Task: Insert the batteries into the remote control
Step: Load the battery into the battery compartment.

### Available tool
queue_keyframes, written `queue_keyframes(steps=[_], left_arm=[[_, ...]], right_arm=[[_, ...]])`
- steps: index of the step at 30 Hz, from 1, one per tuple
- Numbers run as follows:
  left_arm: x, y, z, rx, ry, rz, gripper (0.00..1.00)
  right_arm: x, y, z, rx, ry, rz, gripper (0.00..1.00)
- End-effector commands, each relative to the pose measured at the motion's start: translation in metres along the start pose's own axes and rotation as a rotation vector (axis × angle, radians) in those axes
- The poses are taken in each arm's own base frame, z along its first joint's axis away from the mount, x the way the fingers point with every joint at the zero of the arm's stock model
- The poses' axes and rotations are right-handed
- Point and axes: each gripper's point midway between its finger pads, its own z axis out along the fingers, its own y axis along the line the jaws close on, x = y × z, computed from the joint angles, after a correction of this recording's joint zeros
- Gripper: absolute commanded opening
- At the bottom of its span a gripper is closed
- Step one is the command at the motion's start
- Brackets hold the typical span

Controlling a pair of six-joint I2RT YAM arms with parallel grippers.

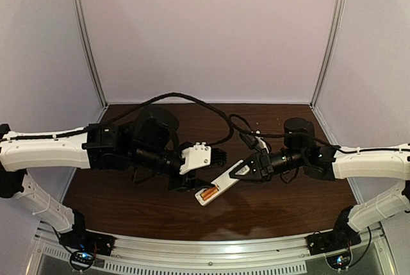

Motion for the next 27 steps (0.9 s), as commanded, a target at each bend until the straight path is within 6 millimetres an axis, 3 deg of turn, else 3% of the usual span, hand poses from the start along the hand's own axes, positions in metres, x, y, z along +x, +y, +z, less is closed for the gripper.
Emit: queue_keyframes(steps=[1, 13, 17, 22, 26, 27], left_arm=[[0.006, -0.001, 0.017, 0.01, 0.009, -0.045, 0.51], [0.028, 0.012, 0.024, -0.032, 0.06, -0.085, 0.47], [0.027, 0.015, 0.022, -0.03, 0.046, -0.097, 0.52], [0.01, 0.061, -0.02, -0.143, -0.116, -0.263, 0.69], [0.03, 0.093, -0.056, -0.306, -0.142, -0.425, 0.76], [0.039, 0.097, -0.061, -0.336, -0.131, -0.469, 0.82]], right_arm=[[-0.011, 0.021, -0.002, -0.035, -0.032, -0.054, 0.0], [-0.01, 0.033, -0.005, -0.064, -0.027, -0.057, 0.0], [-0.011, 0.033, -0.006, -0.061, -0.034, -0.06, 0.0], [-0.021, 0.012, -0.013, -0.005, -0.078, -0.037, 0.0], [-0.036, -0.008, -0.029, 0.053, -0.14, -0.021, 0.0], [-0.039, -0.013, -0.033, 0.062, -0.151, -0.018, 0.0]])
